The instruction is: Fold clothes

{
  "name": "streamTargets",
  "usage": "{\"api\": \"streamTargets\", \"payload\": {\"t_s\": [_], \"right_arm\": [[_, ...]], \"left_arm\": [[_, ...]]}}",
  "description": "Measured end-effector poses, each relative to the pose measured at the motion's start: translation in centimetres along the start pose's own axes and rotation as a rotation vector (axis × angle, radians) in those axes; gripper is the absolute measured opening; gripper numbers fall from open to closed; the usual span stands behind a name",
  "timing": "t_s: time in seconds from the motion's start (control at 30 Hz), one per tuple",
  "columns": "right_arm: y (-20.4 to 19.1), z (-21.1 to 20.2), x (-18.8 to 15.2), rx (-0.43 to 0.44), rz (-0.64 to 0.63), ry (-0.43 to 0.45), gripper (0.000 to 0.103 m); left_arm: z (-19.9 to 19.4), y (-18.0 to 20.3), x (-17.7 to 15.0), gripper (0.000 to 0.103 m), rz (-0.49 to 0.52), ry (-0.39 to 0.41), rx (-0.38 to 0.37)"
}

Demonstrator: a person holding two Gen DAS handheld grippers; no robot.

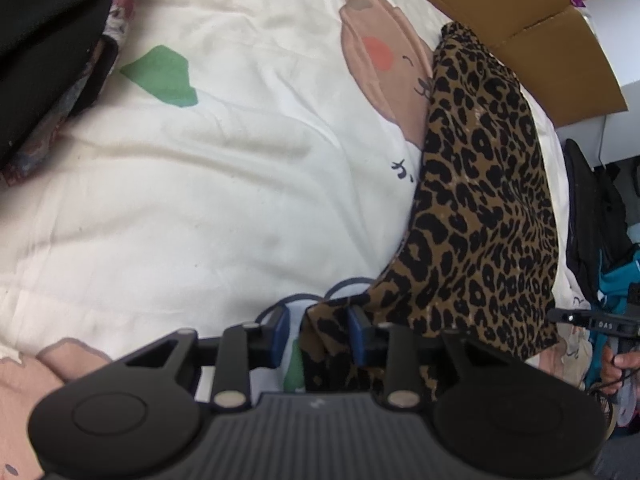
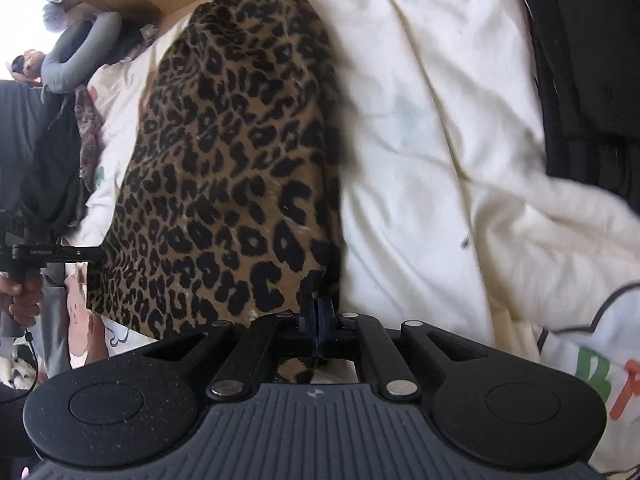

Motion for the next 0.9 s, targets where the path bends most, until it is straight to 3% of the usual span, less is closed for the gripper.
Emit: {"api": "streamTargets", "payload": {"t_s": [0.17,0.37,0.57,0.7,0.9], "right_arm": [[-0.1,-1.4,0.6,0.024,0.018,0.034,0.003],[-0.8,-2.6,4.0,0.062,0.039,0.133,0.022],[-2.3,-2.5,8.8,0.064,0.015,0.204,0.024],[-3.5,-1.7,11.8,0.06,-0.017,0.226,0.04],[-5.2,-0.2,16.2,0.053,-0.071,0.251,0.04]], "left_arm": [[-1.6,0.0,1.3,0.033,0.011,0.034,0.016],[-2.3,1.1,4.9,0.033,0.042,0.086,0.011],[-1.7,3.2,9.7,0.035,0.092,0.129,-0.006],[-0.7,4.2,12.7,0.035,0.12,0.157,-0.005],[1.0,5.8,17.1,0.038,0.157,0.209,-0.007]]}}
Point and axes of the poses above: each gripper's, at about its wrist camera, not at the fingertips, and z roughly the way its jaws point, y to its right, x to its top, the point moved 7 cm from there along z, roughly the way its jaws point, and after that the axes turned 10 degrees about z, right-handed, at the moved point
